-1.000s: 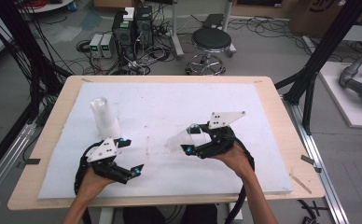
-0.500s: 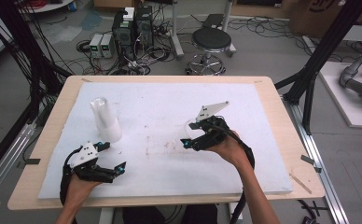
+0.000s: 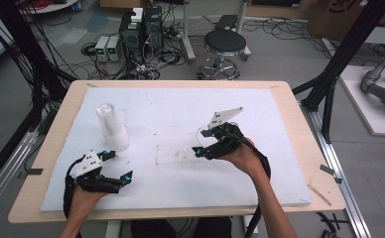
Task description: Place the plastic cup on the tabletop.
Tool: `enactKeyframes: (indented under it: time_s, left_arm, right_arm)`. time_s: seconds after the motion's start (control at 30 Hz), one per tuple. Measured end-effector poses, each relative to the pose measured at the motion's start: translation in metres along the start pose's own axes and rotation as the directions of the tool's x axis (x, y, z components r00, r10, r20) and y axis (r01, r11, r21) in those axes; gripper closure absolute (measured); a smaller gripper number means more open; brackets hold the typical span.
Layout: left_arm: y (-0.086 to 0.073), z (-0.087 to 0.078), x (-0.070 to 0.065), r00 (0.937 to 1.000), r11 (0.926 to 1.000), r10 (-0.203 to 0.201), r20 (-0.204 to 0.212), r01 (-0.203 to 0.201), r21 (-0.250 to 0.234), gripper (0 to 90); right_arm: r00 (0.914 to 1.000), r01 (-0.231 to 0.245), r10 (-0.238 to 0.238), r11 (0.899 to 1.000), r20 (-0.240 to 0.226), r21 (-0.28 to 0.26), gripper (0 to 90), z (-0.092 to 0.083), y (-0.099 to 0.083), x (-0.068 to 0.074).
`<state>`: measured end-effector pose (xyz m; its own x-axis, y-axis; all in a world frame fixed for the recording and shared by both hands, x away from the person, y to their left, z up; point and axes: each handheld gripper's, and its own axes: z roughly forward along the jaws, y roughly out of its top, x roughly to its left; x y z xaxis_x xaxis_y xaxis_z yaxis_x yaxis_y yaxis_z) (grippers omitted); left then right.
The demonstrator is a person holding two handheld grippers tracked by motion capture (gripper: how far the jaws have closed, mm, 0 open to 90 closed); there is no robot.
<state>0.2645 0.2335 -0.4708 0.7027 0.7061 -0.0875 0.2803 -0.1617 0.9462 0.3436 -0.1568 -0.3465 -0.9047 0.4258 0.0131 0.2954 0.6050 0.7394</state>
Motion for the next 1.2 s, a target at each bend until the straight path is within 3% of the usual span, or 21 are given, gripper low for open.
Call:
enactKeyframes:
  time_s: [0.33,0.5,0.77,1.2]
  left_arm:
    - [-0.001,-0.001,0.001,1.0000,0.9999,-0.006,-0.007,0.006,-0.012,1.7]
    - [-0.001,-0.002,0.000,0.9996,0.9997,-0.006,-0.027,0.005,-0.023,1.7]
    - [-0.002,-0.003,0.003,0.9991,0.9988,-0.038,-0.018,0.038,-0.031,1.7]
    - [-0.001,-0.002,0.003,0.9989,0.9988,-0.044,-0.016,0.043,-0.024,1.7]
  right_arm:
    - [1.0000,-0.004,0.004,1.000,0.004,0.015,33.1,0.002,0.002,-0.001]
    - [0.9995,-0.006,0.005,0.999,0.030,0.032,33.1,0.007,0.003,-0.004]
    - [0.9979,-0.017,0.011,0.995,0.065,0.095,33.0,0.028,0.007,-0.005]
    - [0.9946,-0.035,0.014,0.980,0.103,0.196,33.0,0.068,0.012,-0.007]
